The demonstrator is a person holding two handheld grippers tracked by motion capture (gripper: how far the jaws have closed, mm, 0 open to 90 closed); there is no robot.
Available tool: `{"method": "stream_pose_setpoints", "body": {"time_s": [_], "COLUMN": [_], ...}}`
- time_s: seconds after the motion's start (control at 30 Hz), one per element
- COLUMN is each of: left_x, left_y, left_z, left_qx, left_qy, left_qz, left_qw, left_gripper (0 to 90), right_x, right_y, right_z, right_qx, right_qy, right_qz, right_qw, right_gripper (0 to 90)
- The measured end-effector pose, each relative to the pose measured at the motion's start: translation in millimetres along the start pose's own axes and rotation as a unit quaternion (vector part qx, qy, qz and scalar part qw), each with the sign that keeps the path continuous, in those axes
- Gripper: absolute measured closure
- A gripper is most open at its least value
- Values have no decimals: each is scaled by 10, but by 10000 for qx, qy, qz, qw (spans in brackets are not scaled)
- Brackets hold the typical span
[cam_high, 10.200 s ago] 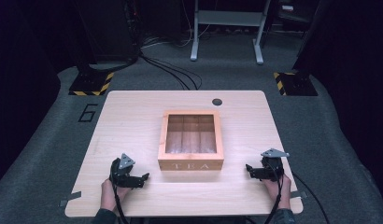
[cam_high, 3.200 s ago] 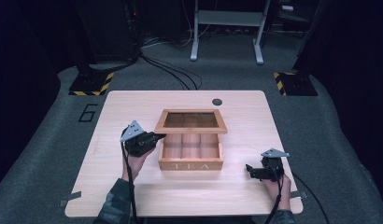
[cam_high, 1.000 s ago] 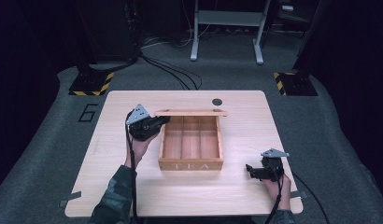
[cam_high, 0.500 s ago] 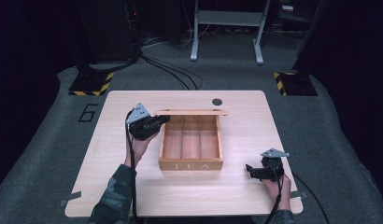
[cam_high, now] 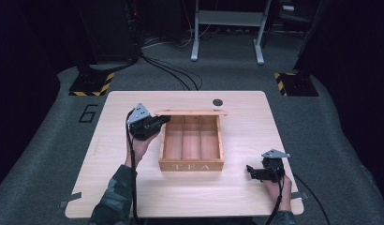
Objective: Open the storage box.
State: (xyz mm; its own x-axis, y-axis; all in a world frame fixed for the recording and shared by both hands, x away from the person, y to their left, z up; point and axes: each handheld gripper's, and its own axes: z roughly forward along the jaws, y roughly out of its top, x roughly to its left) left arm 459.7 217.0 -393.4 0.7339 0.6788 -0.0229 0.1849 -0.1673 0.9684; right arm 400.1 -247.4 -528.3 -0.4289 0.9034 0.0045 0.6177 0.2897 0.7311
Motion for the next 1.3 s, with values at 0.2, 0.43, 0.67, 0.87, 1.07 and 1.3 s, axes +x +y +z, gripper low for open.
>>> {"method": "stream_pose_setpoints", "body": {"time_s": [0.2, 0.43, 0.67, 0.87, 1.07, 1.3], "left_x": [0, 0, 1, 1, 0, -2], "left_y": [-2, -1, -2, 1, -1, -2], "left_z": [2, 3, 4, 5, 3, 2], "left_qx": [-23, -22, -37, -28, -23, -17], "left_qy": [7, 15, 8, 15, 7, 6], "left_qz": [-8, -6, -34, -25, -36, -34], "left_qw": [10000, 10000, 10000, 10000, 10000, 10000], "left_gripper": [871, 874, 874, 874, 874, 873], "right_x": [0, 0, -2, 0, 0, -2], "right_y": [0, 0, 1, 0, 0, 0], "right_z": [0, 0, 1, 0, 0, 1], "right_qx": [-1, 0, -4, 0, 0, -5], "right_qy": [-1, 0, 1, 1, 0, 1], "right_qz": [-1, 0, -15, 0, 0, -13], "right_qw": [10000, 10000, 10000, 10000, 10000, 10000], "right_gripper": [92, 92, 92, 92, 92, 92]}}
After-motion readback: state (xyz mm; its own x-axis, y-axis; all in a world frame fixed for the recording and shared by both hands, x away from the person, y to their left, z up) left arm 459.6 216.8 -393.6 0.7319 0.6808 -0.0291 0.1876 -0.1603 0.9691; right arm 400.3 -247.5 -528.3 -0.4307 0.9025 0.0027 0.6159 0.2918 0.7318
